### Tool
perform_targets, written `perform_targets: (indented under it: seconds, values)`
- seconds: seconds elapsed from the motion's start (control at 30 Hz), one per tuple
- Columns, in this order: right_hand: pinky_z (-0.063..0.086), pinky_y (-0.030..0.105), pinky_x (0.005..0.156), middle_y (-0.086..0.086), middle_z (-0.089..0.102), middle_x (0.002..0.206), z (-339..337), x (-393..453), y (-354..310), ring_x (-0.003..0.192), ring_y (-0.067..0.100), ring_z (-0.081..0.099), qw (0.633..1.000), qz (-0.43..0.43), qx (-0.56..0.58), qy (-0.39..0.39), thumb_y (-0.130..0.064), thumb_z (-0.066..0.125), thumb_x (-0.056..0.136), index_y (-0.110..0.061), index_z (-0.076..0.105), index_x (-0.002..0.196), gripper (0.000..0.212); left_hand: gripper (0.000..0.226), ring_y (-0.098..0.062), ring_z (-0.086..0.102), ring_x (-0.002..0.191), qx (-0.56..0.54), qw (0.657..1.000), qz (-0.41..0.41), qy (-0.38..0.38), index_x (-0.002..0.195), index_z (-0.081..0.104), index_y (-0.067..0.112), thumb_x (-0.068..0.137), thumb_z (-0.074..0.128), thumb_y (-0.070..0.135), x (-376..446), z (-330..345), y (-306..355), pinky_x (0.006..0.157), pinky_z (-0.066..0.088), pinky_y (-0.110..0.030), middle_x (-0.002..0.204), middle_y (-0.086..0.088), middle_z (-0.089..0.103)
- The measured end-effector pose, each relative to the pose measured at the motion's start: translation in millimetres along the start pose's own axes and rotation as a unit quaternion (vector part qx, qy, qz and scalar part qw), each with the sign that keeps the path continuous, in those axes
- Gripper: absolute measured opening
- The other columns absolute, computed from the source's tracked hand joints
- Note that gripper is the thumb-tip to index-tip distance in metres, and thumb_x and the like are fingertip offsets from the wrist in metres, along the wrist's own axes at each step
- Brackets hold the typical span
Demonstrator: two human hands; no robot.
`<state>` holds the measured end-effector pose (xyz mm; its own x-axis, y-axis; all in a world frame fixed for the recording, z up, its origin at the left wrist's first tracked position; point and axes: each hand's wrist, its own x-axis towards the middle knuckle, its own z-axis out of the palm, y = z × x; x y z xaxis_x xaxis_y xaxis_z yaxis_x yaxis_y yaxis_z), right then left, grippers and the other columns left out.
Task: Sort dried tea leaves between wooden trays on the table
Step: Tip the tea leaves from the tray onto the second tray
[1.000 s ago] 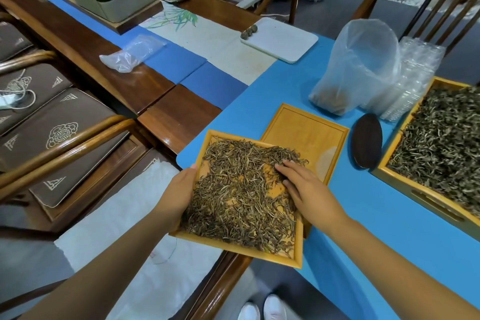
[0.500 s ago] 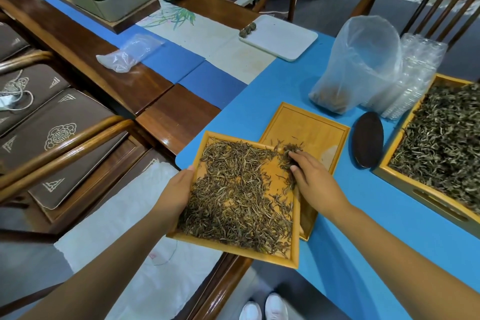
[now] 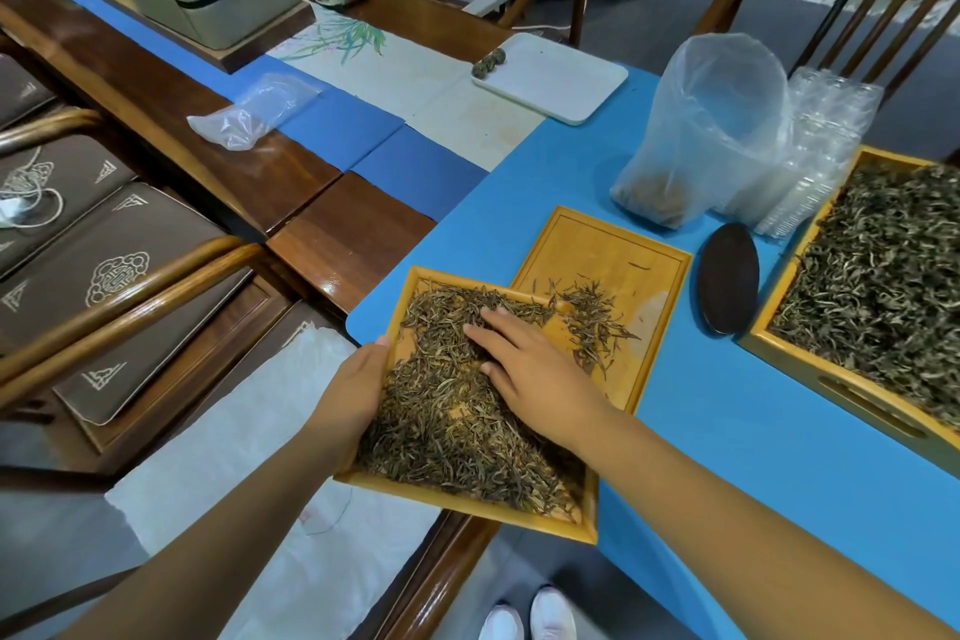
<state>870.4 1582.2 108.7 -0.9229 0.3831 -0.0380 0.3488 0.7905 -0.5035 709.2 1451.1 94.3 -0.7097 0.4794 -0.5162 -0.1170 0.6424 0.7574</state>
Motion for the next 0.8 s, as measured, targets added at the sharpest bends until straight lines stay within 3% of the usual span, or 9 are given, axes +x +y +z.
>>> perform_targets:
  seconds: [0.23, 0.37, 0.6, 0.8]
  values:
    - [0.01, 0.023, 0.112, -0.001, 0.02, 0.155, 3.6, -14.4, 18.5, 0.144, 0.015, 0.013, 1.0, 0.01, -0.005, 0.0, -0.02, 0.037, 0.099, -0.023, 0.031, 0.143, 0.044, 0.042, -0.015, 0.061, 0.091, -0.002, 1.0, -0.004, -0.013, 0.088, 0.061, 0.029, 0.093, 0.029, 0.056, 0.2, -3.9, -6.6, 0.07, 0.041, -0.029, 0.094, 0.003, 0.066]
    - [0.012, 0.023, 0.113, -0.001, 0.023, 0.154, 0.9, -20.3, 28.7, 0.143, 0.017, 0.016, 1.0, 0.019, -0.004, 0.004, -0.018, 0.038, 0.099, -0.022, 0.033, 0.142, 0.044, 0.042, -0.009, 0.061, 0.086, -0.001, 1.0, 0.0, -0.007, 0.087, 0.062, 0.031, 0.093, 0.029, 0.057, -1.0, -5.5, -8.8, 0.061, 0.038, -0.022, 0.09, 0.009, 0.066]
    - [0.024, 0.028, 0.112, 0.0, 0.027, 0.152, -3.9, -23.6, 43.7, 0.141, 0.019, 0.024, 0.999, 0.043, -0.01, 0.009, -0.018, 0.04, 0.098, -0.021, 0.037, 0.14, 0.043, 0.041, -0.009, 0.06, 0.085, -0.005, 1.0, -0.013, -0.005, 0.086, 0.059, 0.032, 0.094, 0.027, 0.056, -0.3, -6.6, -10.0, 0.06, 0.036, -0.021, 0.089, 0.009, 0.065]
    - [0.026, 0.03, 0.112, 0.0, 0.027, 0.152, -8.4, -24.0, 59.4, 0.139, 0.02, 0.027, 0.997, 0.077, -0.01, 0.008, -0.02, 0.039, 0.099, -0.021, 0.037, 0.14, 0.041, 0.048, -0.019, 0.06, 0.097, -0.005, 1.0, -0.026, -0.015, 0.107, 0.059, 0.026, 0.093, 0.025, 0.058, 3.4, -6.6, -12.6, 0.083, 0.041, -0.036, 0.102, -0.001, 0.066]
